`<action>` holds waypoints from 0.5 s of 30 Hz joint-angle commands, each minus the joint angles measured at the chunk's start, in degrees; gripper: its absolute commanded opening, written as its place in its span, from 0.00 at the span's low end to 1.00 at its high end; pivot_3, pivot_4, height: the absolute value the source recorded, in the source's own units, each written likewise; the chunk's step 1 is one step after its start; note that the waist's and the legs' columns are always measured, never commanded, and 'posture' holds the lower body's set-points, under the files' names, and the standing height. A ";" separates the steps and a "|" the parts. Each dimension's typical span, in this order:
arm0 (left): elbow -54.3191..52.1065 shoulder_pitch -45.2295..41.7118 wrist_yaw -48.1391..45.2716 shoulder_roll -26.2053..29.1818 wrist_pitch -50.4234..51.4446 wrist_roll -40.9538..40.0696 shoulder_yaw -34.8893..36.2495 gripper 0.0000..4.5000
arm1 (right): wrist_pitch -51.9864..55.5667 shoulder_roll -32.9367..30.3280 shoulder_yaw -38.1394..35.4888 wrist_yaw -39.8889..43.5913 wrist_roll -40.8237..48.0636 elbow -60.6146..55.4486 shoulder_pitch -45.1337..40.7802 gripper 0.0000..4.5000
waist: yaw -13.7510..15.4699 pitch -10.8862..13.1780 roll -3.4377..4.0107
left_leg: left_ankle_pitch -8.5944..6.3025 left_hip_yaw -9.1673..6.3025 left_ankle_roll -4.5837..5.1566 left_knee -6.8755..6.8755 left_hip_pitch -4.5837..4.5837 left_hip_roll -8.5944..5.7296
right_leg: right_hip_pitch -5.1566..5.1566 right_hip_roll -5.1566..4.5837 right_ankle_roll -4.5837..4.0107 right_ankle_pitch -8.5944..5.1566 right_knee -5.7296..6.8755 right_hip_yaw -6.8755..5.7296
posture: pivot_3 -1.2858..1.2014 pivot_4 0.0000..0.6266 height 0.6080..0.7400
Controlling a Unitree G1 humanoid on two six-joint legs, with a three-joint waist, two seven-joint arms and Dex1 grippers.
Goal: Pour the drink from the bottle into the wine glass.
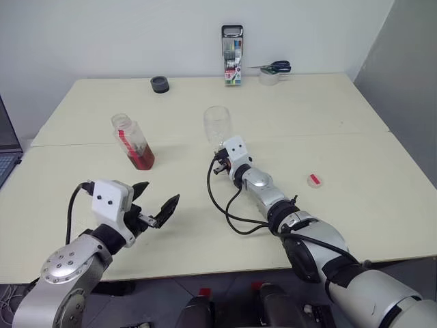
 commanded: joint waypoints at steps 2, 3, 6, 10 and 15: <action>1.05 -1.28 -1.24 1.54 -1.29 -0.50 1.95 1.00 | -0.96 -0.01 0.48 -0.91 -1.68 0.56 1.69 0.32 | 0.00 0.00 0.00 | 0.00 -0.01 0.00 0.00 0.00 0.00 | 0.01 0.00 0.00 0.00 -0.01 -0.01 | 0.52 0.24 1.00; 1.51 -1.44 -1.55 1.76 -1.38 -0.55 2.00 1.00 | -1.18 -0.05 0.60 -1.21 -2.04 0.46 1.91 0.40 | -0.01 0.00 0.00 | 0.00 0.01 0.00 0.00 -0.01 0.00 | -0.01 0.00 0.00 0.00 -0.01 0.00 | 0.52 0.24 1.00; 2.89 -2.18 -2.36 2.47 -1.73 -0.13 1.52 1.00 | -2.02 -0.14 0.51 -1.81 -2.62 -0.06 2.49 0.64 | -0.06 0.03 0.04 | 0.00 0.03 -0.01 -0.01 -0.01 0.00 | -0.02 0.01 0.00 0.00 0.00 0.00 | 0.52 0.24 1.00; 5.40 -4.35 -3.18 2.98 -2.33 0.22 0.79 1.00 | -4.62 -0.86 1.01 -0.61 -2.76 -2.04 4.95 0.95 | -0.09 0.03 0.05 | 0.00 0.00 -0.01 -0.01 -0.02 0.00 | -0.01 0.02 0.00 0.00 -0.02 -0.01 | 0.52 0.24 1.00; 8.12 -5.70 -4.00 3.38 -3.25 0.66 1.47 1.00 | -6.96 -3.98 0.27 4.90 -0.29 -10.67 11.20 0.99 | 0.03 0.03 0.05 | 0.01 0.00 -0.01 -0.01 -0.02 -0.01 | 0.00 0.01 0.00 0.00 -0.04 -0.01 | 0.52 0.24 1.00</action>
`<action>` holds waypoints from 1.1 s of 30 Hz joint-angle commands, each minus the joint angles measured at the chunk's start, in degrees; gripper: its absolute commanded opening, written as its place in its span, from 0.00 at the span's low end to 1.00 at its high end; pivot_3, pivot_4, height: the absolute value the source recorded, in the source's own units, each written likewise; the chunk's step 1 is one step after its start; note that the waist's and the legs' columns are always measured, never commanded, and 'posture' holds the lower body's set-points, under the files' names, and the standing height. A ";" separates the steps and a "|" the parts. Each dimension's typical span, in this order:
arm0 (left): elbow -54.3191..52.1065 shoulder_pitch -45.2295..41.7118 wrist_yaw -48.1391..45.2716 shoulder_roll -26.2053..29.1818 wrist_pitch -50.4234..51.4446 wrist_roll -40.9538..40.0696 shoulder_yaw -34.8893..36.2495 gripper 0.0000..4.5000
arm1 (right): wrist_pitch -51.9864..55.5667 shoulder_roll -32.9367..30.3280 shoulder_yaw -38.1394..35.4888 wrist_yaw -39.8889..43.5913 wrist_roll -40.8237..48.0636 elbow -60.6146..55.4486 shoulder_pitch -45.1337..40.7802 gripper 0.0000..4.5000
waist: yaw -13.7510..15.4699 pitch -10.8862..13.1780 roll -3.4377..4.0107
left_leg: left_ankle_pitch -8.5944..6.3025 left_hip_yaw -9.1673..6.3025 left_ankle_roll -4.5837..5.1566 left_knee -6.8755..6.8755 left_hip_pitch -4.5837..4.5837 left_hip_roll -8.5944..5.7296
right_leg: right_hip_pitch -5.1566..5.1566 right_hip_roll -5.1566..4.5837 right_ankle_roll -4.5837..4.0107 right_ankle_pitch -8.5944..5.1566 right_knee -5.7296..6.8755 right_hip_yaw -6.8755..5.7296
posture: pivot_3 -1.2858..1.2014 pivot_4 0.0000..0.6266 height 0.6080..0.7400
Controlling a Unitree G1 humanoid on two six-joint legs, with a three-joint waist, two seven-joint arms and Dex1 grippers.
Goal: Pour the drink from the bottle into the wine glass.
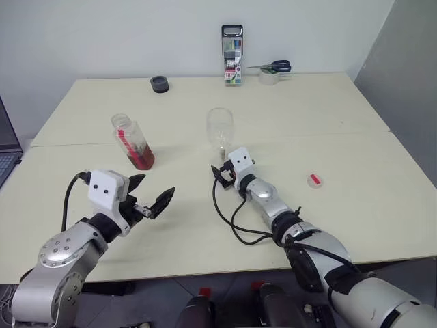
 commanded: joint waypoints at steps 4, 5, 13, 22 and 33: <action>3.26 -1.28 0.11 0.28 -3.18 1.50 1.88 1.00 | 5.54 -6.39 0.45 12.43 6.01 -28.57 13.90 0.99 | 0.48 0.00 0.01 | -0.01 -0.10 0.02 0.02 -0.08 0.00 | 0.03 -0.04 0.01 0.00 -0.08 -0.08 | 0.52 0.24 1.00; 4.64 -1.69 0.75 -0.13 -3.99 2.22 2.06 1.00 | 9.95 -7.46 0.95 14.48 7.83 -36.58 17.01 0.99 | 0.51 0.01 0.02 | -0.02 -0.06 0.02 0.01 -0.09 0.00 | -0.01 -0.05 0.01 0.00 -0.07 -0.05 | 0.52 0.24 1.00; 14.80 -5.11 6.32 -2.91 -10.93 8.87 2.55 1.00 | 43.88 -25.03 3.27 27.94 22.53 -87.14 30.92 0.99 | 0.77 0.07 0.11 | -0.04 -0.23 0.01 0.01 -0.19 0.06 | -0.07 -0.05 0.03 -0.01 -0.09 -0.18 | 0.52 0.24 1.00; 25.07 -12.87 8.25 -1.80 -15.75 12.83 2.46 1.00 | 58.34 -35.47 -0.91 32.54 37.86 -99.14 24.18 0.99 | 1.76 0.04 0.05 | -0.03 -0.32 0.01 0.02 -0.35 0.07 | 0.06 -0.04 0.09 0.03 -0.59 -0.34 | 0.52 0.24 1.00; 34.73 -21.75 4.45 -0.77 -19.41 14.73 -0.76 1.00 | 69.31 -35.72 -3.98 24.78 46.48 -102.20 20.55 0.99 | 2.03 0.04 0.04 | 0.04 -0.33 -0.18 0.01 -0.50 -0.01 | -0.01 -0.19 0.12 0.06 -0.69 -0.36 | 0.52 0.24 1.00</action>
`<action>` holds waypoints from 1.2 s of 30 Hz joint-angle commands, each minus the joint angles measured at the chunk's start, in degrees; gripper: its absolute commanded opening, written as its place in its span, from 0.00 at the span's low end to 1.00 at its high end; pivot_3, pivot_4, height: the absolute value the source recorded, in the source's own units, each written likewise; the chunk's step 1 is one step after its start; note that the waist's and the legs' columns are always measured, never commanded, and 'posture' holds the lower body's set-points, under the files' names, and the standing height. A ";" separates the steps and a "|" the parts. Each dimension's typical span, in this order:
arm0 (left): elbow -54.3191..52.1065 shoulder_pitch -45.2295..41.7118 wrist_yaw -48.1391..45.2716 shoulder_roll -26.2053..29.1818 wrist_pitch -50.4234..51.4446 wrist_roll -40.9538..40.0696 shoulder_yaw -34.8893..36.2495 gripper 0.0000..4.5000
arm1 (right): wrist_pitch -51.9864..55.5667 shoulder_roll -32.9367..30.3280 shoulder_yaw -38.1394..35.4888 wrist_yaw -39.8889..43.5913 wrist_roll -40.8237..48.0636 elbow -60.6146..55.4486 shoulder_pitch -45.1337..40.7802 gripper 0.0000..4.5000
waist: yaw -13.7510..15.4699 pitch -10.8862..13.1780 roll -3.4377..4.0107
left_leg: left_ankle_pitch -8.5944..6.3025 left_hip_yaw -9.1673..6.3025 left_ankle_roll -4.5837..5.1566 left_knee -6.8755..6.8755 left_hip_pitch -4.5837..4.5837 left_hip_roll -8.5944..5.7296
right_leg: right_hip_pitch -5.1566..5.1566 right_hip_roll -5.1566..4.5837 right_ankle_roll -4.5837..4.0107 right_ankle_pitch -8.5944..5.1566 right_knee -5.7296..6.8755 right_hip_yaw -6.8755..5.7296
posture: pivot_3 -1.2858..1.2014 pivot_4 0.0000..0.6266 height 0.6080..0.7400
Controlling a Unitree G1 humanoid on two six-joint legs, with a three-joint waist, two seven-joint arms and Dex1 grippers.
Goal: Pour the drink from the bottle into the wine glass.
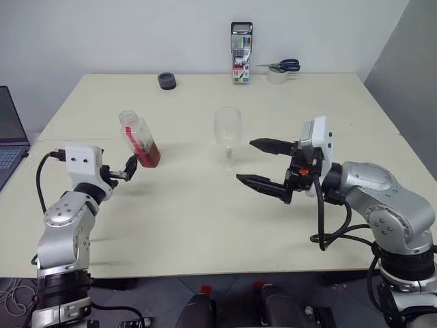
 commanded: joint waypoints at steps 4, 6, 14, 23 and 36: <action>1.46 -3.39 -1.73 0.90 -1.18 0.13 -1.15 1.00 | 1.88 0.22 -3.30 -3.50 3.78 -1.40 -1.68 0.99 | -0.05 0.00 -0.01 | 0.00 -0.01 0.01 -0.01 0.00 0.01 | -0.02 0.01 0.00 0.00 0.03 -0.01 | 0.52 0.24 1.00; 2.48 -4.31 -1.94 0.97 -1.50 0.52 -1.56 1.00 | 1.30 -0.57 -3.12 -3.19 3.50 -1.56 -0.84 0.99 | -0.02 0.00 -0.01 | 0.00 0.01 0.01 -0.01 0.00 0.01 | -0.02 0.01 0.00 0.00 0.02 0.00 | 0.52 0.24 1.00; 8.24 -8.67 -2.80 0.53 -3.59 1.78 -2.96 1.00 | 1.30 -0.49 -3.72 -4.54 5.19 -1.90 -0.57 0.99 | -0.03 0.00 -0.01 | -0.01 0.01 0.01 0.00 0.00 0.00 | -0.02 0.01 0.01 0.00 0.03 0.00 | 0.52 0.24 1.00; 23.15 -17.70 -4.09 0.00 -10.55 4.00 -4.99 1.00 | 2.43 -1.34 -4.43 -6.70 6.84 -2.51 -1.40 0.99 | -0.01 -0.01 -0.03 | 0.00 -0.01 0.01 0.02 -0.01 -0.01 | -0.02 0.01 0.01 0.01 0.04 -0.04 | 0.52 0.24 1.00; 47.10 -29.57 -6.49 -1.12 -21.62 5.80 -6.06 0.80 | 3.33 -1.73 -5.66 -9.44 7.86 -2.68 -1.63 1.00 | -0.11 -0.01 -0.04 | 0.00 0.02 0.01 0.02 -0.04 -0.03 | -0.07 0.00 0.02 0.01 0.07 -0.23 | 0.52 0.24 1.00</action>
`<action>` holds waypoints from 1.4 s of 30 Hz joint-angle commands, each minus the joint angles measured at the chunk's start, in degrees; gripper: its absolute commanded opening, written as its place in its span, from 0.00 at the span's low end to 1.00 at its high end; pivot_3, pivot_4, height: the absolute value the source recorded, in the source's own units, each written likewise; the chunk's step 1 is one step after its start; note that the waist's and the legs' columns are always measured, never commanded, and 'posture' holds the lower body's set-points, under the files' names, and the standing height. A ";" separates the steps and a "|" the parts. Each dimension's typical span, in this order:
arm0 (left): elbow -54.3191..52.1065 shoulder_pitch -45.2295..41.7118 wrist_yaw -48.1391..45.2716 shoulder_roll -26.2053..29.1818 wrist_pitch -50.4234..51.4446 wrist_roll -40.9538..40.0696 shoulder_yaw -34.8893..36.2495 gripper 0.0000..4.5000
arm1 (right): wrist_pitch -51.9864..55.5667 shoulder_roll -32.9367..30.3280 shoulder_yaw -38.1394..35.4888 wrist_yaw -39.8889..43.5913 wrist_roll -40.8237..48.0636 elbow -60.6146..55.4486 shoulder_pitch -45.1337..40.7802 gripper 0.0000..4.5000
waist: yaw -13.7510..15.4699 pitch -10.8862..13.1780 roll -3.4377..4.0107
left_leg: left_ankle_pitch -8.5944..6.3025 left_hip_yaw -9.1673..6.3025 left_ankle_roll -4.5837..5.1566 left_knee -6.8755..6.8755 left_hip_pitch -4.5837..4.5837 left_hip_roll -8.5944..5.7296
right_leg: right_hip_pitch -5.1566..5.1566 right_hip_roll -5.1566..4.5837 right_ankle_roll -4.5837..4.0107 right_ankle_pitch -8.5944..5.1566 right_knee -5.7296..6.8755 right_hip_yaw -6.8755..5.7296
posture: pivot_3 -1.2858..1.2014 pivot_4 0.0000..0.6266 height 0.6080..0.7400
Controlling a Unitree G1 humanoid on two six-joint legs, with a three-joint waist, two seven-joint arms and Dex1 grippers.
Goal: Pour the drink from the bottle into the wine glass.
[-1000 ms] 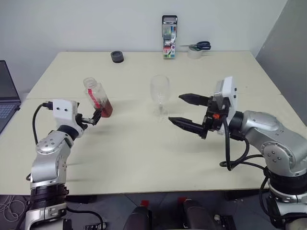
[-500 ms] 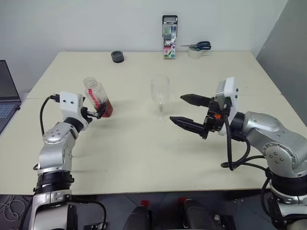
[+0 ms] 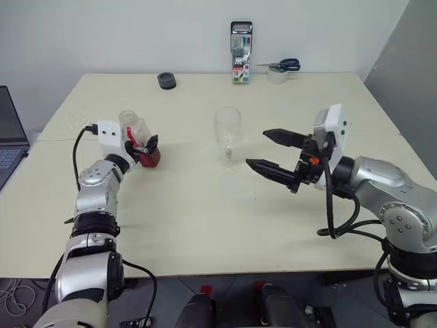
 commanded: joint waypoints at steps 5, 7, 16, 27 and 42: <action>3.42 -1.03 -0.02 0.84 -3.61 0.88 0.37 0.46 | -1.03 -1.25 -1.66 -0.47 0.88 -2.08 0.02 1.00 | -0.03 0.00 0.00 | 0.00 0.00 0.01 0.00 0.00 0.00 | 0.00 0.00 0.00 0.00 0.01 0.00 | 0.52 0.24 1.00; 3.12 -0.22 -0.04 0.80 -3.80 0.84 0.36 0.37 | -1.19 -1.38 -1.67 -0.53 0.94 -2.08 0.16 1.00 | -0.05 0.00 0.00 | 0.00 -0.01 0.01 0.00 0.00 0.00 | 0.00 0.00 0.00 0.00 0.01 0.00 | 0.52 0.24 1.00; -2.02 -6.60 1.78 1.54 -1.25 7.37 -5.92 0.37 | -5.77 -0.58 -0.21 -2.02 -4.00 -1.25 -0.72 1.00 | -0.02 0.01 -0.04 | -0.04 -0.02 0.08 0.03 0.01 -0.01 | 0.01 0.00 0.00 0.00 0.06 -0.01 | 0.52 0.24 1.00; -0.57 -19.92 0.16 0.59 -8.10 17.05 -15.80 0.37 | -15.66 3.37 2.92 -4.12 -14.80 3.69 -3.11 1.00 | -0.12 0.08 -0.15 | 0.02 -0.08 -0.02 0.07 -0.16 -0.09 | -0.07 -0.02 0.01 0.00 0.02 -0.25 | 0.52 0.24 1.00; 6.16 -29.17 1.36 4.27 -23.74 32.39 -26.59 0.37 | -17.74 6.90 3.44 -5.07 -17.96 5.41 -3.28 1.00 | -0.17 0.08 -0.15 | 0.02 -0.09 -0.01 0.10 -0.27 -0.12 | -0.16 0.05 0.01 0.00 0.06 -0.30 | 0.52 0.24 1.00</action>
